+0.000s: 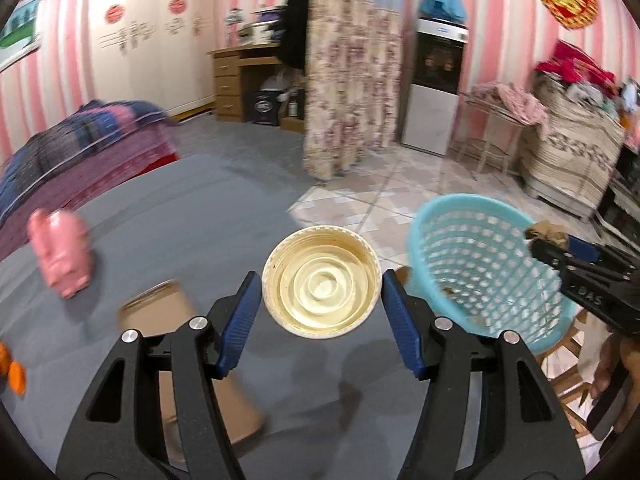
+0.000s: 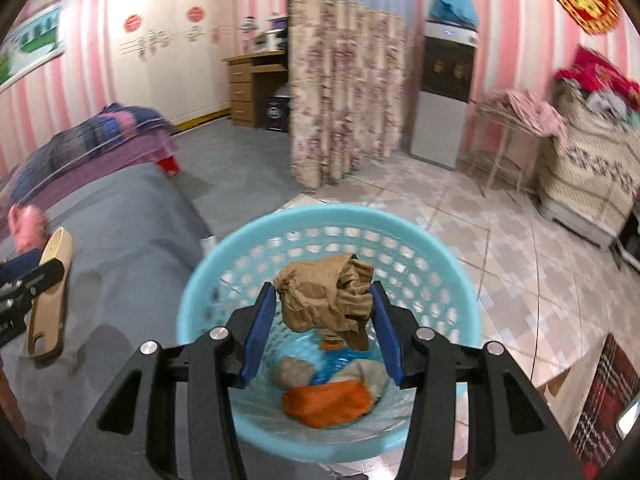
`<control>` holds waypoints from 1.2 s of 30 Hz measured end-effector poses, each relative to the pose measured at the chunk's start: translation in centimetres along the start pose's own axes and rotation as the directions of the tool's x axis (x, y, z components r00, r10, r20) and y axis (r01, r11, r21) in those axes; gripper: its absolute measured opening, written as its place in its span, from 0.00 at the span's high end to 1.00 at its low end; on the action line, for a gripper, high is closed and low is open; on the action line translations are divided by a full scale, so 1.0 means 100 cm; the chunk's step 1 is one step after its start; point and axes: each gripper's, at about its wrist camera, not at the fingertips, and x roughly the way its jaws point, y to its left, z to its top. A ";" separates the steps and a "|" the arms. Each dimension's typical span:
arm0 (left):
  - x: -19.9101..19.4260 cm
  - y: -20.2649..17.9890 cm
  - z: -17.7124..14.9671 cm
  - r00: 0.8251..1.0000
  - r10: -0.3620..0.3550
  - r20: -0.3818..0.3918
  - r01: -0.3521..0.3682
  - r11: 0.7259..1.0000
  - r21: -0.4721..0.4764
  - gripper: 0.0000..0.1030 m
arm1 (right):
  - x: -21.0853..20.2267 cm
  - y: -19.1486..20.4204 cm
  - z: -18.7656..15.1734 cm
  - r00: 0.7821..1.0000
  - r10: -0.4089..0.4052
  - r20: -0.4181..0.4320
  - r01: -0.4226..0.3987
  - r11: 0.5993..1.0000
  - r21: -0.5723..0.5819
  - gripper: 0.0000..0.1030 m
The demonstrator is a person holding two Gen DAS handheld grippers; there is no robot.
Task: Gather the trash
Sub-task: 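Carry the lid in the left gripper and paper in the right over the basket, then open the left gripper dropping the lid while the right gripper releases the paper into the basket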
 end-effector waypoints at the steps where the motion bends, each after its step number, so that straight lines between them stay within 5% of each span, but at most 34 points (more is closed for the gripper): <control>1: 0.006 -0.015 0.003 1.000 -0.016 0.001 0.016 1.000 0.023 0.41 | 0.001 -0.006 0.001 1.000 -0.004 -0.001 0.004 1.000 0.009 0.53; 10: 0.044 -0.081 0.008 0.995 -0.088 -0.042 0.092 0.990 0.109 0.41 | 0.012 -0.041 0.001 1.000 -0.027 -0.014 0.028 0.996 0.090 0.53; 23: 0.080 -0.103 0.028 0.988 -0.128 -0.086 0.139 0.979 0.149 0.41 | 0.010 -0.051 0.000 0.999 -0.034 -0.005 0.034 0.991 0.131 0.53; 25: 0.083 -0.104 0.031 0.989 -0.123 -0.086 0.135 0.978 0.159 0.36 | 0.010 -0.051 0.000 0.999 -0.035 -0.005 0.035 0.991 0.131 0.53; 27: 0.081 -0.097 0.033 0.993 -0.099 -0.065 0.108 0.984 0.144 0.21 | 0.010 -0.051 0.000 0.999 -0.032 -0.005 0.033 0.990 0.134 0.53; 36: 0.056 -0.057 0.033 1.000 -0.017 -0.007 0.018 0.994 0.104 0.13 | 0.012 -0.041 0.002 1.000 -0.011 -0.004 0.011 0.992 0.127 0.53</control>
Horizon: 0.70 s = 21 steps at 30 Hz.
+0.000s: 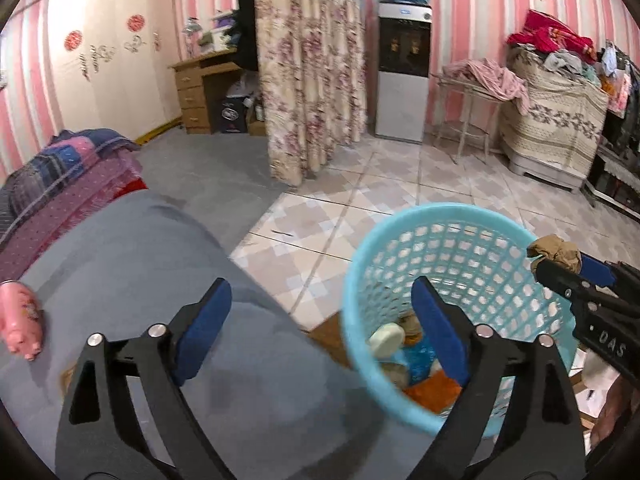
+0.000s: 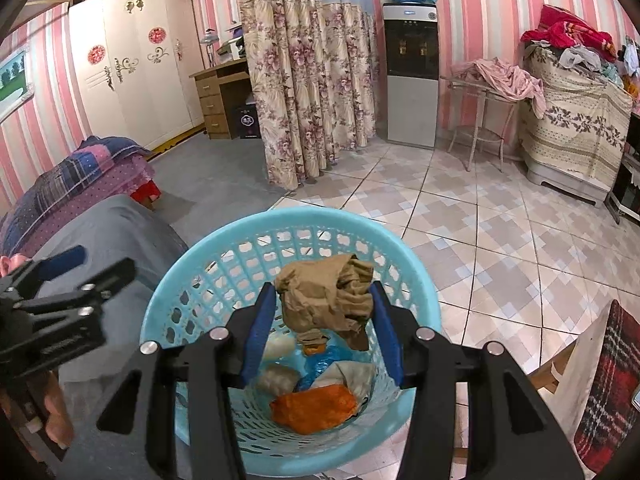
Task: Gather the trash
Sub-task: 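Open the left gripper dropping the lid while the right gripper releases the paper into the basket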
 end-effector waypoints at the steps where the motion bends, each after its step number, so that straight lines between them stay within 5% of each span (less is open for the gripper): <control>1: -0.006 0.006 -0.003 1.000 0.013 0.006 -0.013 1.000 -0.002 0.13 | 0.001 0.002 0.000 1.000 0.006 -0.002 -0.006 1.000 0.000 0.53; 9: -0.033 0.049 -0.022 0.998 0.064 -0.001 -0.064 0.995 -0.074 0.12 | 0.006 0.017 -0.003 1.000 0.030 0.005 -0.030 0.999 -0.020 0.50; 13: -0.052 0.071 -0.034 0.995 0.099 -0.004 -0.099 0.990 -0.099 0.12 | 0.008 0.022 -0.004 1.000 0.019 0.011 -0.018 0.999 -0.030 0.28; 21: -0.094 0.127 -0.072 0.981 0.188 -0.040 -0.192 0.966 -0.173 0.09 | 0.004 0.021 -0.005 1.000 -0.001 0.028 0.001 1.000 -0.004 0.09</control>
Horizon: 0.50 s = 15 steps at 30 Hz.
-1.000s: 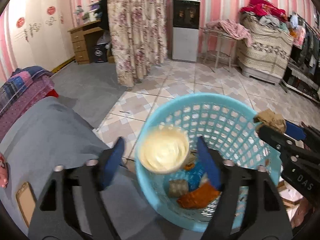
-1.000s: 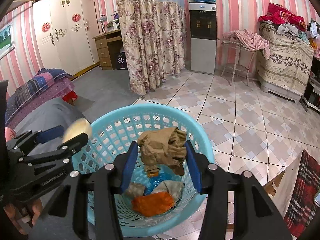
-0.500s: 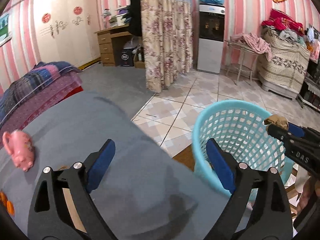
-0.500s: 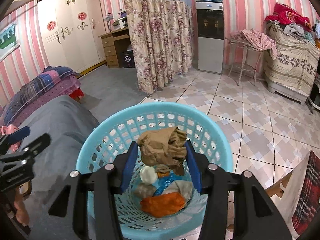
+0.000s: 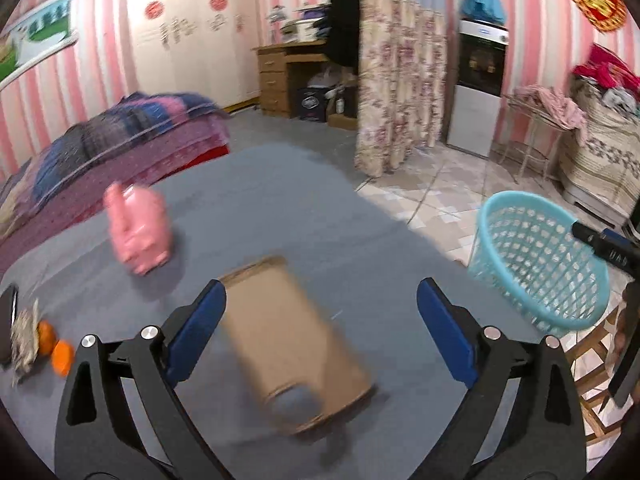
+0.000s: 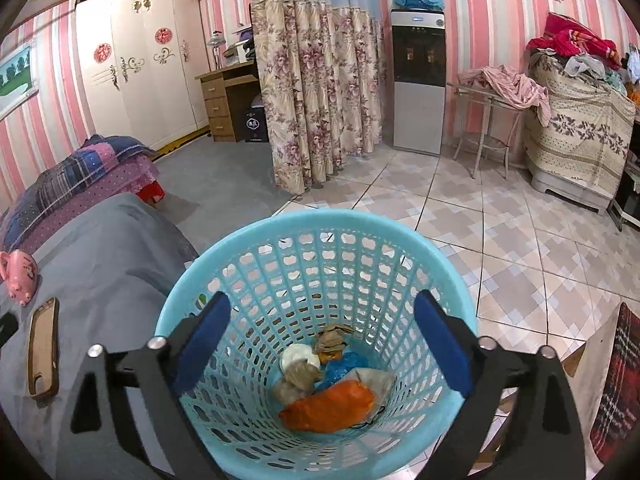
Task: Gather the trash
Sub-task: 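Open the left gripper dropping the lid while the right gripper releases the paper into the basket, then move both grippers back over the table toward the remaining items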
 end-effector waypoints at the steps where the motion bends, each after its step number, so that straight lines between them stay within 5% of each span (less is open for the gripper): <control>1: -0.004 0.011 -0.006 1.000 0.020 -0.008 -0.020 1.000 -0.014 0.09 | -0.001 0.000 0.000 1.000 0.000 0.003 0.000 1.000 0.004 0.08; 15: -0.060 0.156 -0.087 0.968 0.222 -0.115 -0.240 0.953 -0.184 0.09 | -0.010 0.073 -0.016 0.997 0.073 -0.009 -0.073 0.979 -0.188 0.07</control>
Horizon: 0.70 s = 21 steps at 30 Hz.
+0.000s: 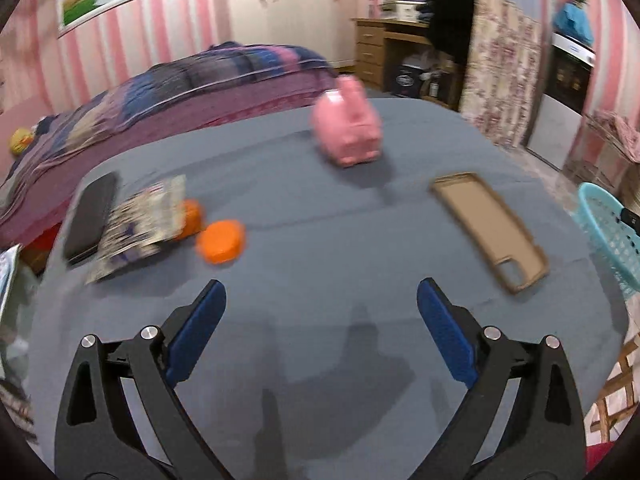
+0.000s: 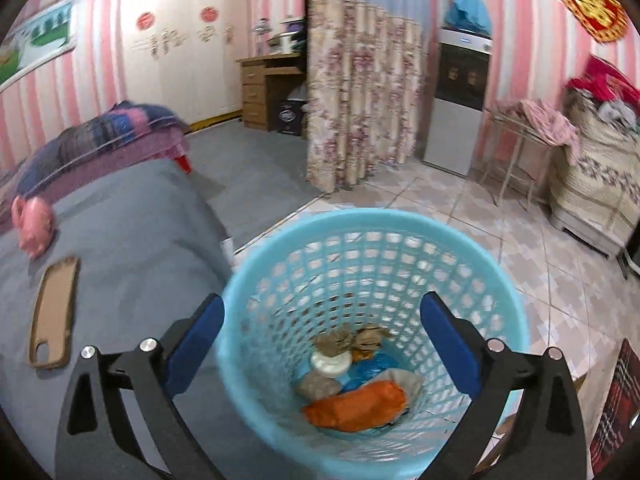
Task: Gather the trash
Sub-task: 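Move both grippers back over the table toward the remaining items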
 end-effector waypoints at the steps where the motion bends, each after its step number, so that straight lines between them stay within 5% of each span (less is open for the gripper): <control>1: -0.002 0.012 -0.002 1.000 0.016 -0.002 -0.016 1.000 -0.011 0.09 | -0.002 0.005 0.000 1.000 0.016 0.002 -0.016 1.000 -0.007 0.07; 11: -0.013 0.117 -0.018 0.992 0.121 -0.020 -0.122 0.985 -0.123 0.09 | -0.032 0.113 -0.020 0.981 0.194 -0.020 -0.193 0.954 -0.230 0.07; 21: -0.020 0.198 -0.024 0.980 0.197 -0.012 -0.195 0.958 -0.211 0.09 | -0.039 0.249 -0.038 0.911 0.389 -0.133 -0.411 0.850 -0.330 0.07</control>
